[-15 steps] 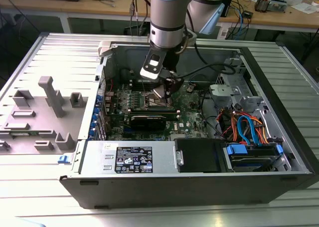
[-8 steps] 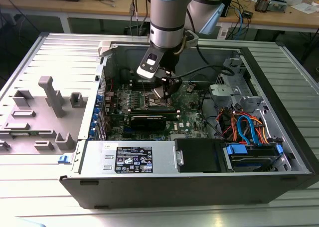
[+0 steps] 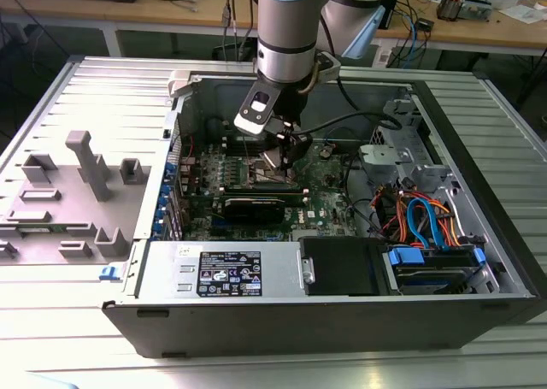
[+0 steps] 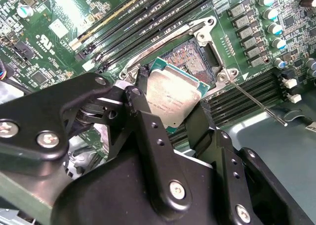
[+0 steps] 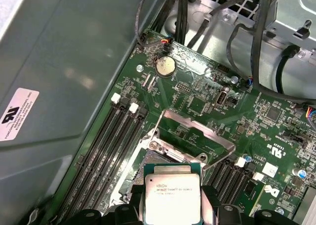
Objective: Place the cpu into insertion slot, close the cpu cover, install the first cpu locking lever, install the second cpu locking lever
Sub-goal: 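Place the cpu into insertion slot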
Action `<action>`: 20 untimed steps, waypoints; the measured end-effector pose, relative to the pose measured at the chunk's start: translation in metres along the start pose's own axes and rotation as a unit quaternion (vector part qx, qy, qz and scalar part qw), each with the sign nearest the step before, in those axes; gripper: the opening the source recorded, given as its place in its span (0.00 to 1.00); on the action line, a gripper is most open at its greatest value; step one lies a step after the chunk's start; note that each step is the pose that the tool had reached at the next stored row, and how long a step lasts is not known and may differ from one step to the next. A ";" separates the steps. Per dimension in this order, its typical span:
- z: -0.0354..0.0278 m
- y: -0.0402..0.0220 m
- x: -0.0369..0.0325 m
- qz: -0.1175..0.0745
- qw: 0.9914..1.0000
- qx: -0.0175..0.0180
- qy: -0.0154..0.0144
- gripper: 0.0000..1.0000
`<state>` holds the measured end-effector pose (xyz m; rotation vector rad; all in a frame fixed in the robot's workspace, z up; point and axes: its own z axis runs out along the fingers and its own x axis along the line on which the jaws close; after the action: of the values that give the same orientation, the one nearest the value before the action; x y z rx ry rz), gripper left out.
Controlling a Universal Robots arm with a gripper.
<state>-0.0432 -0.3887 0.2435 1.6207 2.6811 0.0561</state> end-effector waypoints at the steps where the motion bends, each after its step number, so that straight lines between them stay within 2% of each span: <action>1: 0.0000 0.0000 0.0000 0.000 1.000 0.000 0.000 0.55; 3: 0.0001 0.0000 0.0000 0.003 1.000 0.000 0.000 0.55; 5: 0.0006 0.0000 0.0000 0.026 1.000 0.000 -0.001 0.55; 7: 0.0009 0.0000 0.0000 0.041 0.999 0.000 -0.001 0.55; 8: 0.0010 0.0000 0.0000 0.053 0.999 -0.001 -0.002 0.55; 20: 0.0011 0.0000 0.0000 0.056 0.998 -0.001 -0.002 0.55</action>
<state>-0.0432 -0.3887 0.2425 1.7683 2.5838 0.0552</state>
